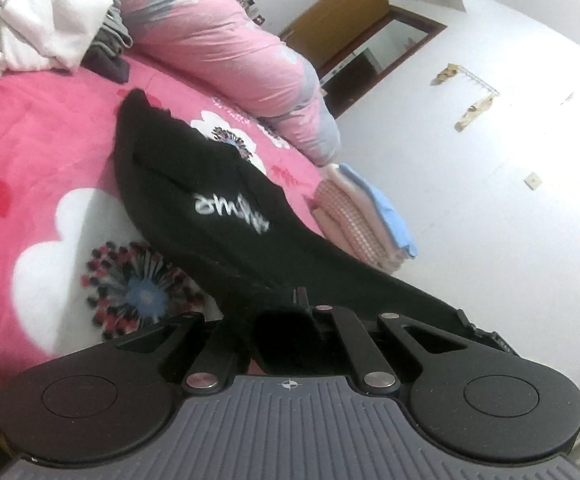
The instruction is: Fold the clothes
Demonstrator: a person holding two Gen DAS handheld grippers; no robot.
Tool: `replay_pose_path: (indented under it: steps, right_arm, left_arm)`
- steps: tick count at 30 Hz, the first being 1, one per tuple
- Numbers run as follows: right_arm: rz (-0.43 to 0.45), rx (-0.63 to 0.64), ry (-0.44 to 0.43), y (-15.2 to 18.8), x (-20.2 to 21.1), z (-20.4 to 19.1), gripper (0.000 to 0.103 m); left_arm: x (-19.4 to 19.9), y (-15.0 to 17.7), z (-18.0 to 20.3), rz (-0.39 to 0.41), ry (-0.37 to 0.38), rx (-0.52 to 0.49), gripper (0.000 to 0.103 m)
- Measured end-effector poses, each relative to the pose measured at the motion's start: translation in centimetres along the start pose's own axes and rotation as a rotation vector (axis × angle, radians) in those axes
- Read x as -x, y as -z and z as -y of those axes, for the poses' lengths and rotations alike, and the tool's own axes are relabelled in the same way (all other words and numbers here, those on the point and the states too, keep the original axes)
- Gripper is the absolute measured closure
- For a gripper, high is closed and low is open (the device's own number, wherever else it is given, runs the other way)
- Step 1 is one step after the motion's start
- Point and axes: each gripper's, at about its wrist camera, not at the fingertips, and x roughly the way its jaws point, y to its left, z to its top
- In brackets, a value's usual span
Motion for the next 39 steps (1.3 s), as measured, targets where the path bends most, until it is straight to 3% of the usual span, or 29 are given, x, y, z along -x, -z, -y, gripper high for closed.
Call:
replay_pose_path:
  steps: [4, 9, 19, 26, 34, 39]
  right_arm:
    - [-0.002, -0.013, 0.024, 1.5, 3.2, -1.5, 0.098]
    - [0.028, -0.029, 0.037, 2.2, 5.1, -2.3, 0.098]
    - [0.03, -0.098, 0.02, 0.3, 0.6, -0.8, 0.098]
    - [0.03, -0.085, -0.005, -3.1, -7.8, 0.1, 0.098]
    - [0.009, -0.135, 0.117, -6.9, -22.3, 5.6, 0.098]
    - [-0.018, -0.175, 0.207, -8.0, -29.8, 10.8, 0.098]
  left_arm:
    - [1.9, 1.7, -0.5, -0.022, -0.031, 0.05, 0.103]
    - [2.8, 2.6, -1.2, -0.006, -0.018, 0.126, 0.103]
    - [-0.2, -2.1, -2.2, 0.035, 0.09, 0.184, 0.103]
    - [-5.5, -8.9, -5.1, 0.096, 0.091, 0.19, 0.103]
    - [-14.5, -17.5, -11.2, 0.114, -0.002, 0.244, 0.103]
    - [-20.0, -20.3, -16.0, 0.073, -0.054, 0.29, 0.103]
